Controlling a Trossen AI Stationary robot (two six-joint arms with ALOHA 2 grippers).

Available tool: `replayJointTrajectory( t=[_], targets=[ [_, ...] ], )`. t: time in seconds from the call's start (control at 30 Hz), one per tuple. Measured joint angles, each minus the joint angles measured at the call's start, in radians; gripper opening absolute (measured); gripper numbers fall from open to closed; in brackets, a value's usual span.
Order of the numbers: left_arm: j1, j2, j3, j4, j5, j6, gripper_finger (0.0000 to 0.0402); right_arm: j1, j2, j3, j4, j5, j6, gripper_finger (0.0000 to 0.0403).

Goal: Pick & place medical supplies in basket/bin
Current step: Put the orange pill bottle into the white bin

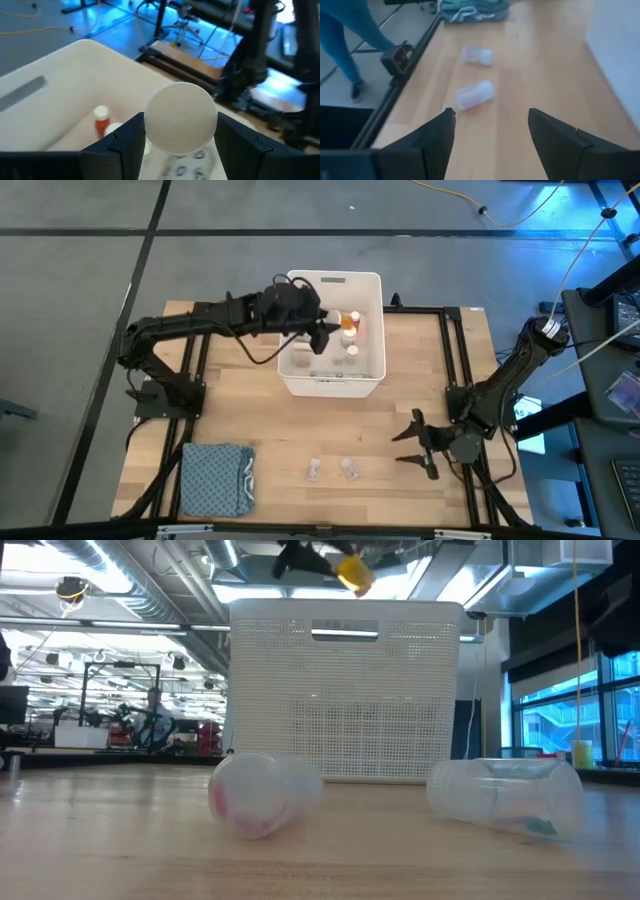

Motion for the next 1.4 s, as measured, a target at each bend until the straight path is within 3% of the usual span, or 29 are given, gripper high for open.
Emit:
replayJointTrajectory(
  t=[0.13, 0.47, 0.6, 0.93, 1.13, 1.4],
  targets=[
    [0.029, 0.006, 0.0, -0.04, 0.003, 0.017, 0.02, 0.0, -0.009, 0.0, -0.036, 0.008, 0.057, 0.025],
    [0.049, 0.09, 0.009, -0.13, 0.061, 0.007, 0.02, -0.041, -0.01, 0.0, -0.035, 0.033, -0.023, 0.025],
    [0.051, 0.186, 0.109, -0.243, 0.04, 0.033, 0.02, -0.068, -0.01, 0.0, -0.035, 0.033, -0.055, 0.025],
    [0.054, 0.46, 0.517, -0.581, 0.047, 0.195, 0.0201, -0.119, -0.009, 0.0, -0.033, 0.033, -0.033, 0.025],
    [0.065, 0.518, 0.544, -0.584, 0.115, 0.236, 0.02, -0.141, -0.009, 0.0, -0.033, 0.034, 0.024, 0.025],
    [0.068, 0.593, 0.544, -0.59, 0.112, 0.237, 0.0201, -0.153, -0.009, 0.0, -0.034, 0.034, 0.058, 0.025]
  ],
)
